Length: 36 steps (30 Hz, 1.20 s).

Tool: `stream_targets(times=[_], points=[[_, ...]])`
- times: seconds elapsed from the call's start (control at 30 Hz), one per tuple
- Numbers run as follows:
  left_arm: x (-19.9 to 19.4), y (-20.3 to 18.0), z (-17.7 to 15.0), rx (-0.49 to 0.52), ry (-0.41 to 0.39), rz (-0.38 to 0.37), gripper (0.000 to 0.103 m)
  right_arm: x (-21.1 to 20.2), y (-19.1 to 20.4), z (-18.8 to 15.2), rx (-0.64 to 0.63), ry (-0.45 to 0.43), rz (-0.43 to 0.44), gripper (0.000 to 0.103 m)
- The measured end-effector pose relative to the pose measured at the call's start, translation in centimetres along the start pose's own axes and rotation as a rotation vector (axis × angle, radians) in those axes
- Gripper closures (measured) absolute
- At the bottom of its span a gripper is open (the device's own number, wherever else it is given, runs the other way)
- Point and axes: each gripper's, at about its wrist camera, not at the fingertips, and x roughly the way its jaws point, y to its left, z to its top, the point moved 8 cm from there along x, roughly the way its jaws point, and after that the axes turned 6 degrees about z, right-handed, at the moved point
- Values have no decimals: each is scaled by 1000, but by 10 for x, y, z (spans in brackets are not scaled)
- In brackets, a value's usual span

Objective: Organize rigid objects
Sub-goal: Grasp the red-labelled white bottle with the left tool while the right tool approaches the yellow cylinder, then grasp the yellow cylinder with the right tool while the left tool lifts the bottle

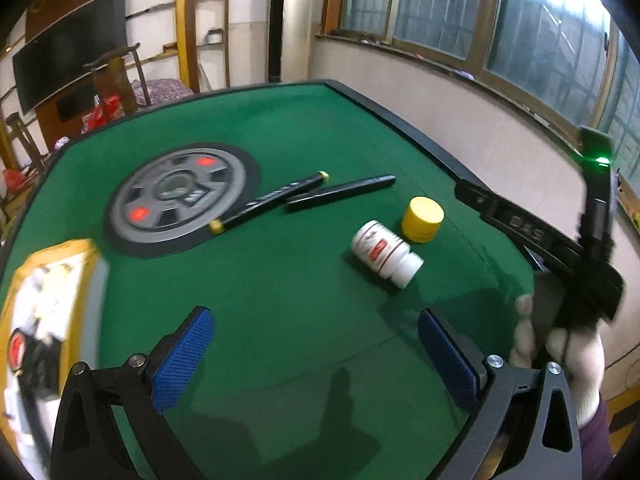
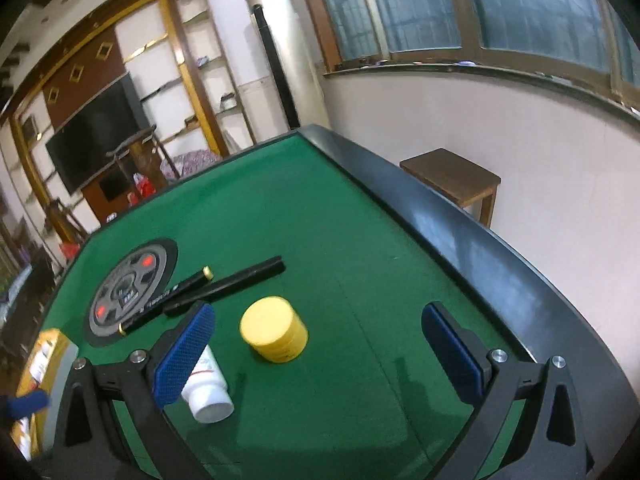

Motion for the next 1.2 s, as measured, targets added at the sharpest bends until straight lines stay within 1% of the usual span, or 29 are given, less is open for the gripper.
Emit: stream_targets(times=[0.1,0.2,0.27,0.37,0.4,0.43,0.5,0.6,0.67,0.8,0.9,1.03,1.17,1.2], points=[[23,-13,11,-44,33,-25,1,1,-13,2,67,1,-1,0],[47,-25,21,-107,92,-72,1,4,-30,0,152,20,8,0],[59,-31,26,-116,108,-72,2,6,-38,-2,192,33,10,0],[69,-40,32,-94,100,-52,8,10,-43,-4,228,51,20,0],[71,-44,33,-83,97,-52,14,9,-43,-4,230,53,23,0],[73,-47,33,-68,95,-53,28,10,-42,-5,229,55,26,0],[81,-54,29,-44,119,-68,48,10,-40,-5,222,57,28,0],[83,-54,29,-55,109,-82,48,12,-39,-6,218,61,31,0],[81,-50,27,-68,112,-99,48,12,-40,-6,221,66,32,0],[76,-39,25,-97,109,-110,48,15,-39,-7,216,77,26,0],[62,-29,21,-125,91,-127,48,19,-37,-9,209,93,35,0],[35,-15,20,-151,38,-149,48,24,-25,-16,202,138,112,0],[3,4,16,-172,-11,-170,48,26,-1,-19,108,152,157,0],[-4,9,16,-179,-18,-177,48,25,7,-19,72,149,156,0]])
